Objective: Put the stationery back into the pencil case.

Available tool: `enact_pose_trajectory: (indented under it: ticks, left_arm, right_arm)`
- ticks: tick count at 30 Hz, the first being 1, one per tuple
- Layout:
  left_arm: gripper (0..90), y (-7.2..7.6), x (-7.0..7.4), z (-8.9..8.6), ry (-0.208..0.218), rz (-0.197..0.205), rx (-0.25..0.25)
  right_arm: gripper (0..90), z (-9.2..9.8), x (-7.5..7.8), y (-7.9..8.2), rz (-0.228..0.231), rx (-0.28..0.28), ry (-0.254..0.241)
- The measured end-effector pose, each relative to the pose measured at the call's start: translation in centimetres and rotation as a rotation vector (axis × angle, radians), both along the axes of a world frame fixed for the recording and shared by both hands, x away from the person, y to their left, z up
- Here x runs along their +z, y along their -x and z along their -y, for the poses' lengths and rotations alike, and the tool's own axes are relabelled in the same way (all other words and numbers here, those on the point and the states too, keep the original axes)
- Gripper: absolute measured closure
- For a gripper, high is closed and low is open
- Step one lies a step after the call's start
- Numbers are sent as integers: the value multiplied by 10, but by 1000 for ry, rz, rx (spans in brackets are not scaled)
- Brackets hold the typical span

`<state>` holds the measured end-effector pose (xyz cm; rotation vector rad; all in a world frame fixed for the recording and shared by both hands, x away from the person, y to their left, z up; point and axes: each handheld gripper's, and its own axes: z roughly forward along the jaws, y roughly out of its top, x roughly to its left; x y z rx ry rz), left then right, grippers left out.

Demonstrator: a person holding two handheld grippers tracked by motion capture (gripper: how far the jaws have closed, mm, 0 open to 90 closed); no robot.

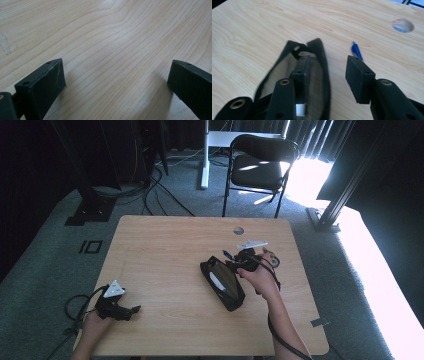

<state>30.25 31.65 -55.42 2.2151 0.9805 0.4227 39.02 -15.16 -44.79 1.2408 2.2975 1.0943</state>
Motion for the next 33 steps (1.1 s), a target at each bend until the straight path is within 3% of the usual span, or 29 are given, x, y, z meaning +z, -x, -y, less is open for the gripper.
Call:
enact_pose_trajectory:
  ticks: [13,21,33]
  left_arm:
    - [16,0,0,0,0,0,0]
    - [16,0,0,0,0,0,0]
    - [16,0,0,0,0,0,0]
  right_arm:
    - [524,45,-13,-12,12,-112,12]
    - [499,75,-18,-22,66,-196,1]
    - [415,107,-36,-44,34,-293,5]
